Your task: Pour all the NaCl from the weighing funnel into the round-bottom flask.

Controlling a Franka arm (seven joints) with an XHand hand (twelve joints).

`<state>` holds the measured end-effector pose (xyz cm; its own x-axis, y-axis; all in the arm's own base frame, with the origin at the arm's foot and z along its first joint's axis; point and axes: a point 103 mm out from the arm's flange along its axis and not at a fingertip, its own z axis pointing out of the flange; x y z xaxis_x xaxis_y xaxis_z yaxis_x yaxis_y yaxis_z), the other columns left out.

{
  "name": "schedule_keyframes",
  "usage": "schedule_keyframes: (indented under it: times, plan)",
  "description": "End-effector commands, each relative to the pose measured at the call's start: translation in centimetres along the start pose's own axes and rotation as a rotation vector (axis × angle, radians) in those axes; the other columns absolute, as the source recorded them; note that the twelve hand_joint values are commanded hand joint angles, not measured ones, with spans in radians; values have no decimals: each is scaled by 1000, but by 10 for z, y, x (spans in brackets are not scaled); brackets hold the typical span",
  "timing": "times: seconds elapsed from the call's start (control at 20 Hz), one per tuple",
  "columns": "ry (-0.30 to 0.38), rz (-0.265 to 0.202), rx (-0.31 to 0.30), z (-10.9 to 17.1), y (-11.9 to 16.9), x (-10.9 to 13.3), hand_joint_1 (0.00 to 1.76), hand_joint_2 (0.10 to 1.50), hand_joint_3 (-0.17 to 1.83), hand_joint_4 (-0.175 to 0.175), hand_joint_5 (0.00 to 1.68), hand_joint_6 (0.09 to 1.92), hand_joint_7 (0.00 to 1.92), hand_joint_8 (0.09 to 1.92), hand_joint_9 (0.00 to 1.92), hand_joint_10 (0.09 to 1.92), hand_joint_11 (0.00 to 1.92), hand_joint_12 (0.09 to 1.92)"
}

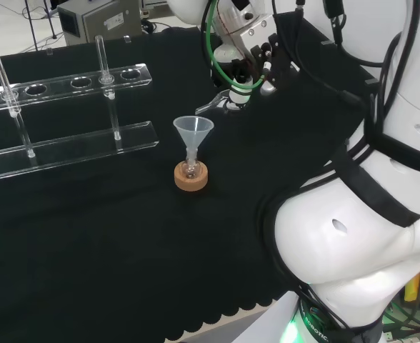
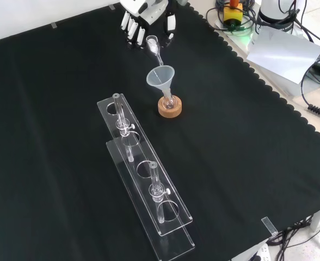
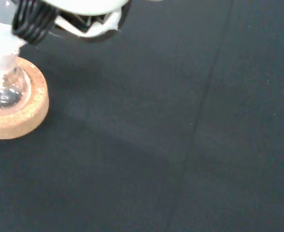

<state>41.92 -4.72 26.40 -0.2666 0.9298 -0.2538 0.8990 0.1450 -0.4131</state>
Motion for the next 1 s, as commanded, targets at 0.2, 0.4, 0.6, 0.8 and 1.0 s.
schedule_keyframes:
  times: [0.2, 0.4, 0.6, 0.8, 1.0]
  plan:
    - [-84, -2, 28, -2, -1, -2, 1102, 646, 771, 175, 1158, 926, 565, 678, 893, 477, 624, 1199]
    - [-98, -6, 33, -4, -1, -1, 1102, 646, 772, 175, 1158, 927, 565, 679, 893, 477, 624, 1199]
    - [-121, -6, 37, -5, 1, 1, 1102, 646, 773, 175, 1157, 928, 565, 679, 893, 477, 623, 1199]
    - [-163, -12, 46, -7, 4, 4, 1101, 646, 774, 175, 1157, 929, 565, 679, 893, 477, 623, 1199]
    - [-190, -9, 49, -11, 5, 10, 1101, 646, 774, 175, 1156, 930, 564, 679, 893, 476, 623, 1199]
